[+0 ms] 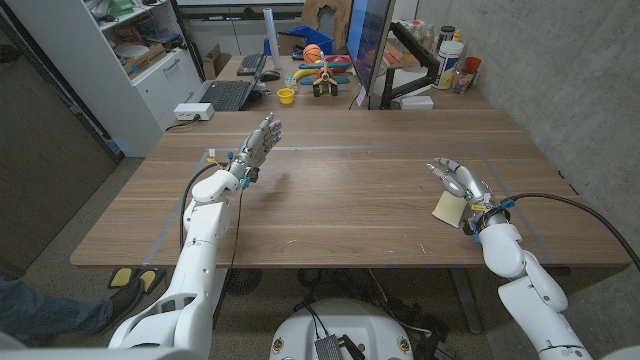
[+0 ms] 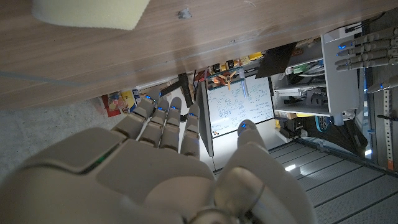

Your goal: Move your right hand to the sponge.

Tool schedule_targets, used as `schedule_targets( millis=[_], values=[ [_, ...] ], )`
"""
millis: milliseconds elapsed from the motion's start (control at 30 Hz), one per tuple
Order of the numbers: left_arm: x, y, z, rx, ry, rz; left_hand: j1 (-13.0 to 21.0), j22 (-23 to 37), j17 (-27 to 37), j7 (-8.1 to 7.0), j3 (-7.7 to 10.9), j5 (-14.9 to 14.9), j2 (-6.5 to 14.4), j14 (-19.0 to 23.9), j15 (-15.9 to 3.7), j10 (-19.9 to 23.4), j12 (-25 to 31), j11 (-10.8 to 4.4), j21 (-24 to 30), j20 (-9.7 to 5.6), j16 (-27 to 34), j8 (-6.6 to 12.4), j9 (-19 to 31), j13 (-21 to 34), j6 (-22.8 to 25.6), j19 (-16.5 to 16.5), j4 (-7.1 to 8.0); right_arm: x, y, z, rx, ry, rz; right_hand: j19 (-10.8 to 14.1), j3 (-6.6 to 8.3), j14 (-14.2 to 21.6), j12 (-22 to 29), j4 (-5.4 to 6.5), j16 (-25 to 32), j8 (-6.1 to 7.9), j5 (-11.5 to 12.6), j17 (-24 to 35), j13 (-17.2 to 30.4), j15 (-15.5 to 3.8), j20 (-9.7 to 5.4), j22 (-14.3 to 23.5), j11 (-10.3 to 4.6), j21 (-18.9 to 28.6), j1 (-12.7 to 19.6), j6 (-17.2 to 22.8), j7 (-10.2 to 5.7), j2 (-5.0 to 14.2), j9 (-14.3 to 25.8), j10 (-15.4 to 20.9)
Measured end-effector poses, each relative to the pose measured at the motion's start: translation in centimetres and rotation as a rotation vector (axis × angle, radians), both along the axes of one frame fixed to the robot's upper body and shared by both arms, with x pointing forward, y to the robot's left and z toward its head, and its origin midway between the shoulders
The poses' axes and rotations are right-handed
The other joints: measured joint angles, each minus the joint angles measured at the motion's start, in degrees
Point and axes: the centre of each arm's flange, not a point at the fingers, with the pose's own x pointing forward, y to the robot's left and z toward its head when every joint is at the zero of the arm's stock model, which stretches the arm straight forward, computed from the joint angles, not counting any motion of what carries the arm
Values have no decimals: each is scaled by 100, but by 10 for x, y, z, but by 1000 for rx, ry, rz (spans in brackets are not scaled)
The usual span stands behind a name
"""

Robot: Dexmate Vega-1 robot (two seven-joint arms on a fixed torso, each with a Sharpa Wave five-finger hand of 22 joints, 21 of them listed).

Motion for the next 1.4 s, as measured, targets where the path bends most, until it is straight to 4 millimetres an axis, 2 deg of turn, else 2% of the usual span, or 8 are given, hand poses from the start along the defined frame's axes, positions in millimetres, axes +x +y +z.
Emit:
schedule_targets(
  millis=[900, 1400],
  values=[
    [0, 1, -1, 0, 6, -1, 0, 0, 0, 1, -25, -23, 0, 0, 0, 0, 0, 0, 0, 32, 0, 0, 0, 0, -1, -32, -25, -3, 2, -9, -65, 31, -58, -32, 1, 0, 0, 0, 0, 0, 0, -13, 0, 0, -32, 0, 0, -67, 0, 0, 1, 0, 0, 0],
    [1, 0, -2, 4, 9, -2, 0, 0, 0, -20, -41, -44, 0, 0, 0, 0, 0, 0, 0, 32, 0, 0, 0, 0, 20, -31, -9, -7, 0, -10, -97, 46, -94, -73, 0, -23, 0, 1, -28, 0, 0, -12, 0, -23, 9, 0, -22, -132, 0, 51, -50, 0, 0, -24]
  ],
)
